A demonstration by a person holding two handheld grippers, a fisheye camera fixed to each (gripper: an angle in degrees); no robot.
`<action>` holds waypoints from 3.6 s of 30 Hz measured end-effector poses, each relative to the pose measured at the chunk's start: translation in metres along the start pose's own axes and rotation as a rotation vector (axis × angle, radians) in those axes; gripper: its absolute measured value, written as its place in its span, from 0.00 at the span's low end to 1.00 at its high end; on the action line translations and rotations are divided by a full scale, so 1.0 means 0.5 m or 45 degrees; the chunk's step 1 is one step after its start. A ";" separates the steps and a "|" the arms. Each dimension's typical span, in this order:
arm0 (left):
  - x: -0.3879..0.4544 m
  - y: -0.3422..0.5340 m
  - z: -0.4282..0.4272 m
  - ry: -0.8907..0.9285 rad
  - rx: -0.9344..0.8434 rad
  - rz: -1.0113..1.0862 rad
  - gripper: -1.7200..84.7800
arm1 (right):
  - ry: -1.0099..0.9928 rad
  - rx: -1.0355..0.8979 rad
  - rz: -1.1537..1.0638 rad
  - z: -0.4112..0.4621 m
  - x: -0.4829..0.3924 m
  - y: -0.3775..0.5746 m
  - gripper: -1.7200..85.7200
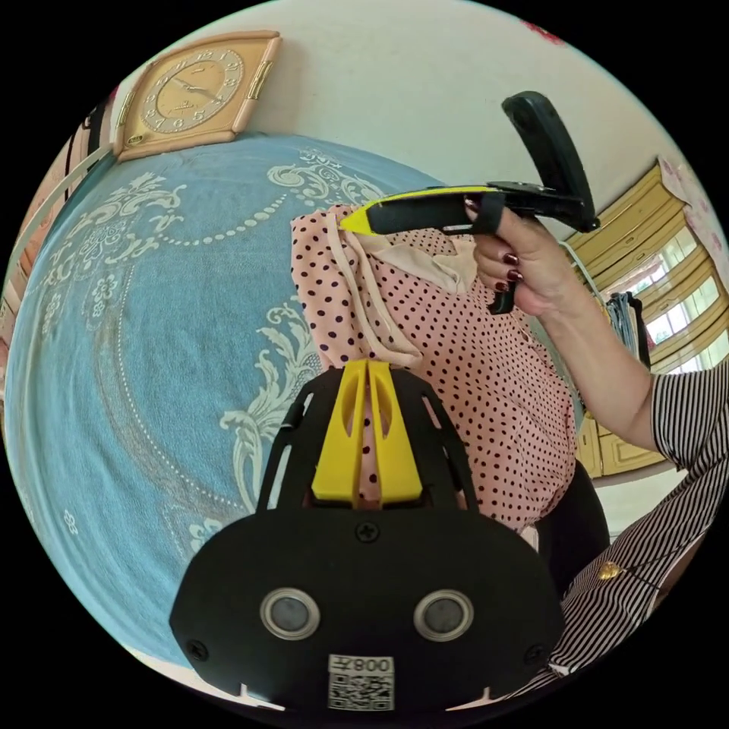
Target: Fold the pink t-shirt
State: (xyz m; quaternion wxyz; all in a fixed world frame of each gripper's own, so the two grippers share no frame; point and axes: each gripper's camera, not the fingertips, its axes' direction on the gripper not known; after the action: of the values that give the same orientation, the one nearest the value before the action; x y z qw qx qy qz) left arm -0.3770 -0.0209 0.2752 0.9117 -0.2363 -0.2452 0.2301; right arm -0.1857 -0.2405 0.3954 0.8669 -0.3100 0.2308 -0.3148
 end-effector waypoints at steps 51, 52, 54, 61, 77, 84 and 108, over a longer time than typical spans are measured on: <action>0.035 0.438 -0.186 0.277 -0.234 -0.325 0.12 | -0.263 0.105 1.084 -0.167 -0.045 1.107 0.03; 0.038 0.438 -0.182 0.272 -0.248 -0.321 0.13 | -0.263 0.107 1.089 -0.166 -0.046 1.115 0.03; 0.046 0.438 -0.158 0.256 -0.309 -0.315 0.13 | -0.263 0.103 1.115 -0.158 -0.046 1.141 0.04; 0.060 0.425 -0.053 0.257 -0.499 -0.346 0.16 | -0.232 0.001 1.175 -0.118 -0.030 1.186 0.08; 0.072 0.379 0.184 0.182 -0.855 -0.481 0.17 | -0.263 -0.328 1.235 0.049 0.044 1.135 0.11; 0.055 0.360 0.208 0.159 -0.789 -0.546 0.09 | -0.258 -0.330 1.305 0.075 0.058 1.148 0.08; 0.173 0.059 0.106 0.122 -0.251 0.032 0.11 | -0.028 0.095 1.010 -0.183 0.070 0.962 0.06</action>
State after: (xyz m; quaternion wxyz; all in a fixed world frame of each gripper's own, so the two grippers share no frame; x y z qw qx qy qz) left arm -0.3484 0.0653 0.3293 0.8918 -0.3384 -0.2199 0.2047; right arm -0.0220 -0.0074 -0.0044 0.9343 -0.1683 0.3117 0.0396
